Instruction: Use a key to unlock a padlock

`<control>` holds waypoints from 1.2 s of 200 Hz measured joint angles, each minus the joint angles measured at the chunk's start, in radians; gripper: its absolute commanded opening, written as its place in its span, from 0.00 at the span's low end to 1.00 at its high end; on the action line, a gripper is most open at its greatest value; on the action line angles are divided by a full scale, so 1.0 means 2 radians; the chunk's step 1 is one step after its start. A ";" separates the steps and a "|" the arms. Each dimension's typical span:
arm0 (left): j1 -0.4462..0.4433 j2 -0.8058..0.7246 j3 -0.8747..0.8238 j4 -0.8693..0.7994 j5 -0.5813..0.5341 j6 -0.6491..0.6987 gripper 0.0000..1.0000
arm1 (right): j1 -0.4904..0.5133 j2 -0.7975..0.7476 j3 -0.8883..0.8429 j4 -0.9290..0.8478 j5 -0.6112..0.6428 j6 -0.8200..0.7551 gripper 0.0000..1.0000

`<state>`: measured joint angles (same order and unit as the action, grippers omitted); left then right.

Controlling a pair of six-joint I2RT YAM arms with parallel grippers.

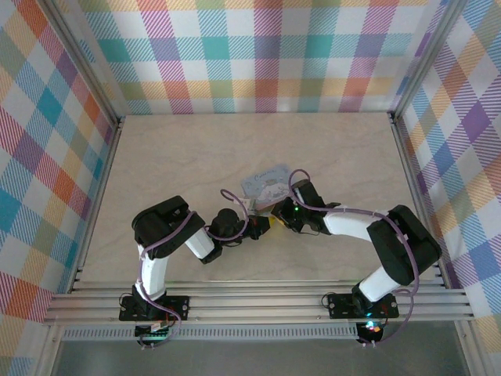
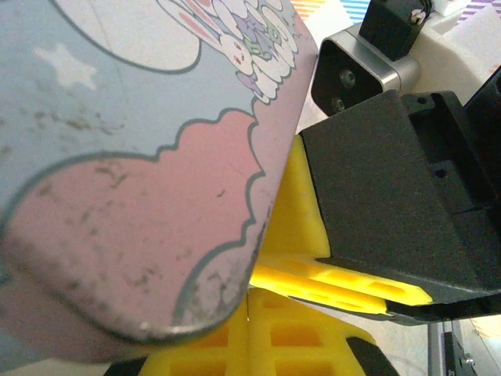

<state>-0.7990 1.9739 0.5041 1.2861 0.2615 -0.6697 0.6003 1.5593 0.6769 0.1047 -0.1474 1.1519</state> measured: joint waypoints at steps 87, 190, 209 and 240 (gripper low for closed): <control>0.004 -0.039 -0.022 -0.022 0.005 0.015 0.27 | 0.007 -0.005 0.018 -0.041 0.003 0.003 0.00; 0.018 -0.122 -0.081 -0.039 0.028 -0.003 0.35 | 0.049 -0.023 0.019 -0.064 0.061 0.068 0.00; 0.018 -0.121 -0.081 -0.038 0.037 -0.012 0.35 | 0.056 -0.023 0.022 -0.065 0.064 0.075 0.00; 0.018 -0.105 -0.077 -0.025 0.049 -0.024 0.35 | 0.064 -0.023 0.027 -0.065 0.070 0.085 0.00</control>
<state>-0.7631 1.7630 0.3504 1.2366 0.3595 -0.7185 0.7280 1.5139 0.7307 -0.0246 -0.0074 1.3216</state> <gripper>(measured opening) 0.349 0.234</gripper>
